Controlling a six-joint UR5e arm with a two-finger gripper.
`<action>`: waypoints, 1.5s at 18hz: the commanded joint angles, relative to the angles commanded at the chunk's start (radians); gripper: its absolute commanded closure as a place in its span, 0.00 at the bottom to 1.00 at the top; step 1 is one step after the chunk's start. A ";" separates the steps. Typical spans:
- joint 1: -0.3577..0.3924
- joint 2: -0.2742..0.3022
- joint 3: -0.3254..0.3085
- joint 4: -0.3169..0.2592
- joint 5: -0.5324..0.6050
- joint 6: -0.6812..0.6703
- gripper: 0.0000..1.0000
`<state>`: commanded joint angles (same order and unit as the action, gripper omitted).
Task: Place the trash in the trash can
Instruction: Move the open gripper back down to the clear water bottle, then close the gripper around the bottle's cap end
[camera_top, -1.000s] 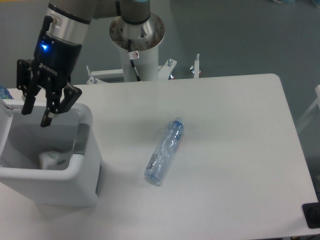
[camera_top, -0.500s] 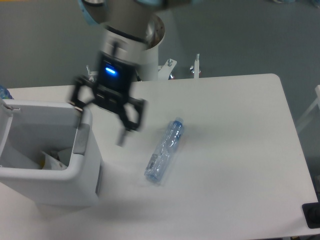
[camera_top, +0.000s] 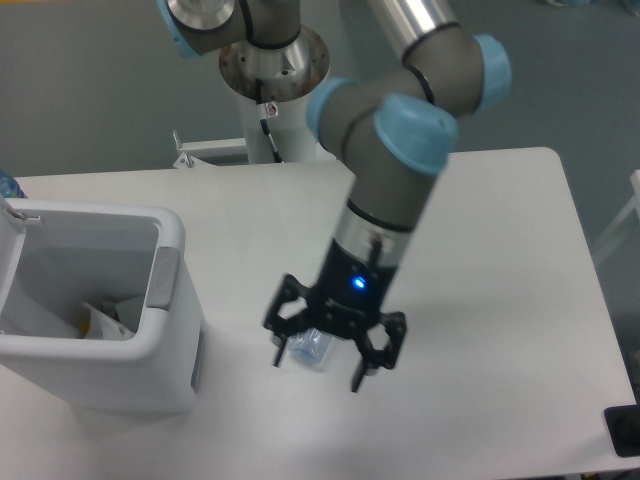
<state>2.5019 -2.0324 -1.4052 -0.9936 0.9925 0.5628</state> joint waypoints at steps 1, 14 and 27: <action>0.000 -0.014 0.014 -0.047 0.015 0.029 0.00; -0.090 -0.129 0.052 -0.417 0.279 0.216 0.00; -0.147 -0.180 0.049 -0.416 0.442 0.206 0.00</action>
<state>2.3547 -2.2120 -1.3560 -1.4097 1.4343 0.7685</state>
